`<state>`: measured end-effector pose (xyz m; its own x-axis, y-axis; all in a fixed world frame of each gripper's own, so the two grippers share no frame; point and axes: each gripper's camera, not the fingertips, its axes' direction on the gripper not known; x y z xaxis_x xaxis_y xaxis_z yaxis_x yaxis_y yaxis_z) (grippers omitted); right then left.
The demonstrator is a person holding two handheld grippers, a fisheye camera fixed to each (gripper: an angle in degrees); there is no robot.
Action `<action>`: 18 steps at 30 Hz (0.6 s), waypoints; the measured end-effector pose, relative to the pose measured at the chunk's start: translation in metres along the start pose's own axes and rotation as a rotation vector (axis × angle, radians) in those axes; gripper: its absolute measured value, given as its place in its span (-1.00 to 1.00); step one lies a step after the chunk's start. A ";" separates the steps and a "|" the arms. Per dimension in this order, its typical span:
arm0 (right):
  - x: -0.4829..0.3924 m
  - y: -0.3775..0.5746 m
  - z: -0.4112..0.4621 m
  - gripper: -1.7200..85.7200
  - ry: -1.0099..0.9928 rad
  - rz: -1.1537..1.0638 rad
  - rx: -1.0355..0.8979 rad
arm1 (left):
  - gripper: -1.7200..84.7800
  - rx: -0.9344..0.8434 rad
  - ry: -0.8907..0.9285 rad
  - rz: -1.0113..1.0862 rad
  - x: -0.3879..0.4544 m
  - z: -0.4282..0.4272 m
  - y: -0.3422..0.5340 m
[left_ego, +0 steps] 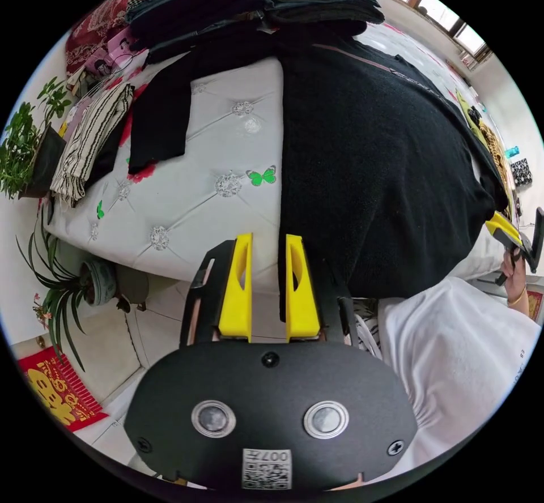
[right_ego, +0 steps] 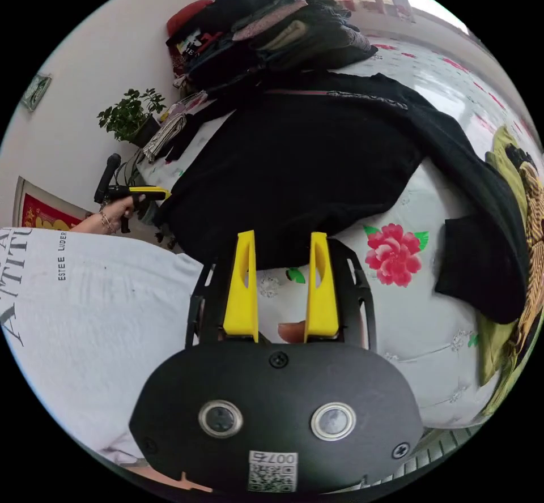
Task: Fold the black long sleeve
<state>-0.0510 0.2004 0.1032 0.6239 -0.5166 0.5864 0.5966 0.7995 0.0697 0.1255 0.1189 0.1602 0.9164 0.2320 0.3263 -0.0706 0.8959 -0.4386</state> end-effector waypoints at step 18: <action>-0.006 -0.080 -0.023 -0.82 -0.239 0.008 0.247 | -0.98 0.008 -0.062 0.065 0.041 0.008 -0.015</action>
<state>-0.0903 0.1323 0.0755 0.4746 -0.4470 0.7582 0.4338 0.8684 0.2403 0.1613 0.1181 0.1872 0.8835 0.3125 0.3488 -0.1326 0.8812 -0.4537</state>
